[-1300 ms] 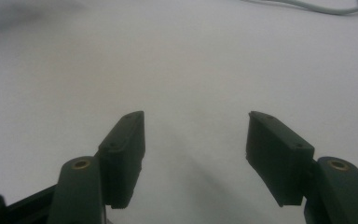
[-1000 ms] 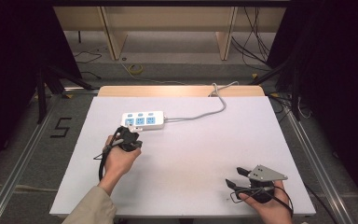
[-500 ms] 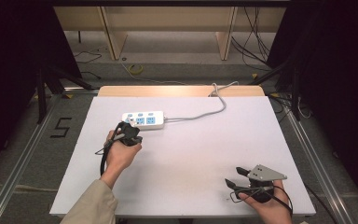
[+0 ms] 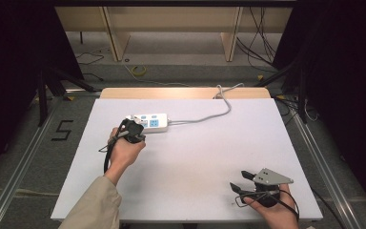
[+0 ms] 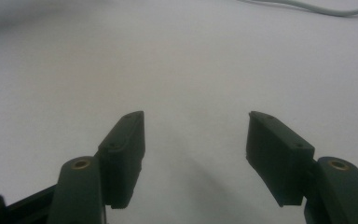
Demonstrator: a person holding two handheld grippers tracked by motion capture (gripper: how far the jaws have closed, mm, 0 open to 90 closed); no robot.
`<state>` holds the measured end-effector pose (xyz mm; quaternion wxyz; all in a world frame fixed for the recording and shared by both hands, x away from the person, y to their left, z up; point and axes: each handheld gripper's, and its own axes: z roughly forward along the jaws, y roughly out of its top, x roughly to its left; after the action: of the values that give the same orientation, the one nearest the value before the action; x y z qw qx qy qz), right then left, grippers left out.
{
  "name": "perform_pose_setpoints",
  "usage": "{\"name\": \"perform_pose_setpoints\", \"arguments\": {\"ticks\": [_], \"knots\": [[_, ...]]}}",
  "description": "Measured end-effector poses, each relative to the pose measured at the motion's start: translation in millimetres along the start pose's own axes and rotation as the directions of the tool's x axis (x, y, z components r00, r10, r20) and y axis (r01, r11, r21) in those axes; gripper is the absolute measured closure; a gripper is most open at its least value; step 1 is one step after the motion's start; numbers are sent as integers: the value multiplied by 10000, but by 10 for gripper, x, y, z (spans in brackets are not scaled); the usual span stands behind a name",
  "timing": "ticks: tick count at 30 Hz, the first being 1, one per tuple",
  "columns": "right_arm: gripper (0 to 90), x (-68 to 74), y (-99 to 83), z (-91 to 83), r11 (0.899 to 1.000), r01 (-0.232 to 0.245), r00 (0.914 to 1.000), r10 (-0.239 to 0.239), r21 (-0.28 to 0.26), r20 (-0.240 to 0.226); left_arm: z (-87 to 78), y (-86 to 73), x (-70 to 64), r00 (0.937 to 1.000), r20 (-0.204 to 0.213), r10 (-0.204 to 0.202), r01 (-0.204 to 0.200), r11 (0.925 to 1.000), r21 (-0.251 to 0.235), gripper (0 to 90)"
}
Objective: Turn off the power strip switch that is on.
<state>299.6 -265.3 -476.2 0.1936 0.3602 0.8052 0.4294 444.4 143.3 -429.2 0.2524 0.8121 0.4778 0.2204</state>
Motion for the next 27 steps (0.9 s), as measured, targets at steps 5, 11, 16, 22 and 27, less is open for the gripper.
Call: {"name": "perform_pose_setpoints", "arguments": {"ticks": [5, 11, 16, 22, 27], "knots": [[384, 0, 0, -2, 10000, -21, 10000, 21, -20, -3, 42, 38, 12, 10000, -18, -2, 2, 10000, 47, 896], [384, 0, 0, -2, 10000, -23, 10000, 23, -1, -3, 82, 87, 39, 10000, -61, 40, -40, 10000, -6, 896], [384, -3, -1, -2, 10000, -22, 10000, 22, -32, -11, 122, 144, 63, 9999, -121, 38, -38, 10000, 26, 896], [384, -3, -1, -2, 10000, -18, 10000, 18, -17, -13, 169, 226, 94, 9994, -259, 210, -209, 9998, 73, 896], [384, -6, -3, -3, 10000, -32, 10000, 32, -9, -20, 206, 287, 115, 9986, -386, 367, -365, 9993, 72, 896]]}}
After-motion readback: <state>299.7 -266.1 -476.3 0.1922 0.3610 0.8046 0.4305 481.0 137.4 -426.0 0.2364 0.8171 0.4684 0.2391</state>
